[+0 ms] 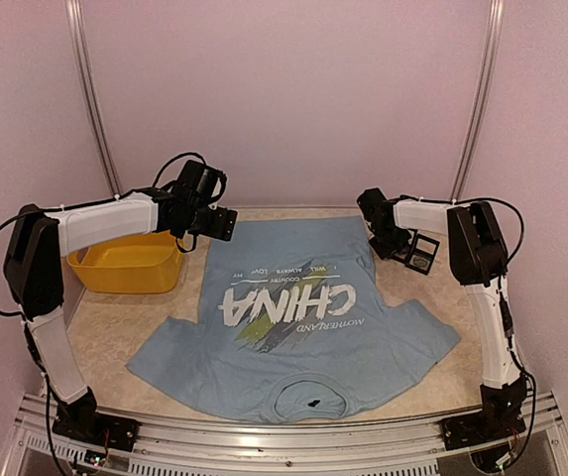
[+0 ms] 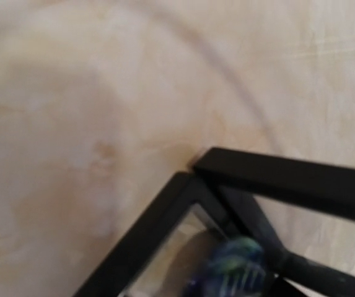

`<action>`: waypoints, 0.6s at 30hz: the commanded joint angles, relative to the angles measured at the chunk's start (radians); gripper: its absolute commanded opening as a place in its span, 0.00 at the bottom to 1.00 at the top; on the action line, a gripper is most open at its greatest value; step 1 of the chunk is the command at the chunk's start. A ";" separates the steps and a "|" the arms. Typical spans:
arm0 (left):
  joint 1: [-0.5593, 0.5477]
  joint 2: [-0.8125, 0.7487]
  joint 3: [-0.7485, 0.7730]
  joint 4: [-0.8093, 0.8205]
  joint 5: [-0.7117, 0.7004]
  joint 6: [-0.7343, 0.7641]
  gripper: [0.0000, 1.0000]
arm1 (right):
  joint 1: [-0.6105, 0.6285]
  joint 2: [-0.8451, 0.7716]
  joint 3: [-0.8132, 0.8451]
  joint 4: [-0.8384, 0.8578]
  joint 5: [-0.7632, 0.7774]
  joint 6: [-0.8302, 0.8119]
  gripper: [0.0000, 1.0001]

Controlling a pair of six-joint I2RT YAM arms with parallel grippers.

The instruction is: Pin the brooch onto the clothing

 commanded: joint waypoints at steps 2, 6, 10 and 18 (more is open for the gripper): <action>-0.004 0.016 0.001 -0.011 0.019 -0.001 0.88 | 0.014 0.031 0.016 0.006 0.019 -0.031 0.30; -0.001 0.019 0.008 -0.010 0.018 0.000 0.88 | 0.014 0.028 0.004 0.026 0.082 -0.049 0.26; 0.001 0.023 0.014 -0.011 0.021 0.007 0.87 | 0.014 0.041 0.003 0.035 0.134 -0.069 0.24; 0.012 0.023 0.007 -0.016 0.040 0.003 0.88 | 0.015 0.047 -0.026 0.067 0.142 -0.101 0.28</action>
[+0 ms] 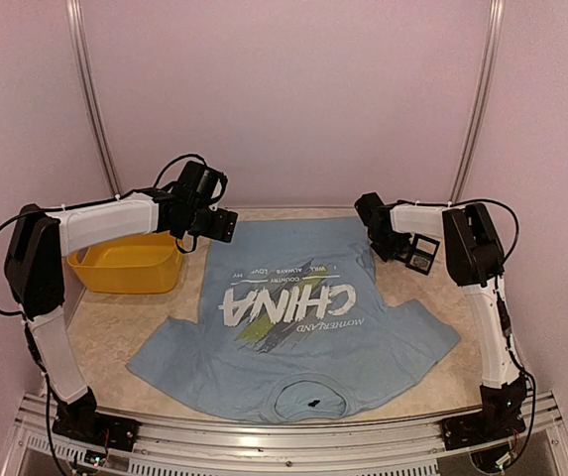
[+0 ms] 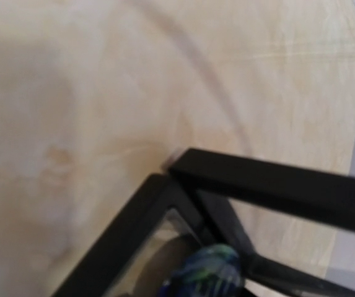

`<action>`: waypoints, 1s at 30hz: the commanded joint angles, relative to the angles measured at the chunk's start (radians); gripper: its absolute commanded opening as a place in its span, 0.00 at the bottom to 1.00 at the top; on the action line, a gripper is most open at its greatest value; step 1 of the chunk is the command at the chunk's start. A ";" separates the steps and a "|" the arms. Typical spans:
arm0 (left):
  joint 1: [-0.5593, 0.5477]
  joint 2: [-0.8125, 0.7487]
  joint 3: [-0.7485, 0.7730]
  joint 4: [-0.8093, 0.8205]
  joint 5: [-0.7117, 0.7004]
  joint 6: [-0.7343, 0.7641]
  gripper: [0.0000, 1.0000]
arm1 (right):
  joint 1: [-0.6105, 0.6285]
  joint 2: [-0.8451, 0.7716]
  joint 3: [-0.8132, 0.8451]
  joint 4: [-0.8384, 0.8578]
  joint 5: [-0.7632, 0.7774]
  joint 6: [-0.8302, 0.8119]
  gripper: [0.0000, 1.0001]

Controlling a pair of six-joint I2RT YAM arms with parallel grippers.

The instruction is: Pin the brooch onto the clothing

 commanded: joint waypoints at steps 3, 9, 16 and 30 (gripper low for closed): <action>0.011 0.016 0.004 -0.007 0.023 -0.001 0.88 | 0.008 0.027 -0.020 0.039 0.052 -0.035 0.26; 0.011 0.015 0.006 -0.008 0.028 0.000 0.88 | 0.008 0.017 -0.049 0.118 0.135 -0.075 0.19; 0.013 0.014 0.008 -0.009 0.026 0.004 0.87 | 0.007 0.004 -0.077 0.183 0.185 -0.131 0.16; 0.011 -0.022 0.001 -0.016 0.038 0.004 0.88 | 0.009 -0.048 -0.101 0.198 0.186 -0.140 0.00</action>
